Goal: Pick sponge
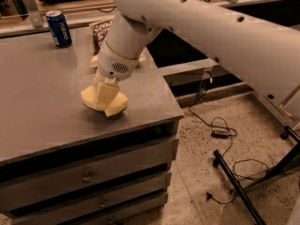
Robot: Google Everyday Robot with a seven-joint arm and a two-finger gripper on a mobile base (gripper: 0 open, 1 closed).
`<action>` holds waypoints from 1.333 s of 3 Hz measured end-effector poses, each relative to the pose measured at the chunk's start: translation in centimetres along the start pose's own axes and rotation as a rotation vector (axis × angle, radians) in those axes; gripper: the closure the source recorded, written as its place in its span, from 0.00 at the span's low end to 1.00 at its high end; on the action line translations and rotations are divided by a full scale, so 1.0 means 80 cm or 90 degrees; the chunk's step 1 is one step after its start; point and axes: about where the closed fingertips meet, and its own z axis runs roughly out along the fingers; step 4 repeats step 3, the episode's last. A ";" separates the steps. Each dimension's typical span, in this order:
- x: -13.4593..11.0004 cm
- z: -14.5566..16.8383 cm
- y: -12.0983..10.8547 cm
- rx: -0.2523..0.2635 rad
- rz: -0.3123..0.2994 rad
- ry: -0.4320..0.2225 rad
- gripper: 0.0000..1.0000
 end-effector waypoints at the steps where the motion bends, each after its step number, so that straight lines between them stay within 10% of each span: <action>1: -0.015 -0.047 -0.001 0.034 -0.032 -0.059 1.00; 2: -0.035 -0.103 0.000 0.055 -0.066 -0.148 1.00; 4: -0.034 -0.093 0.002 0.049 -0.063 -0.133 1.00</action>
Offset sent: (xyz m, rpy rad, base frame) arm 0.0020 -0.0355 0.1366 0.4180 -0.0970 0.0859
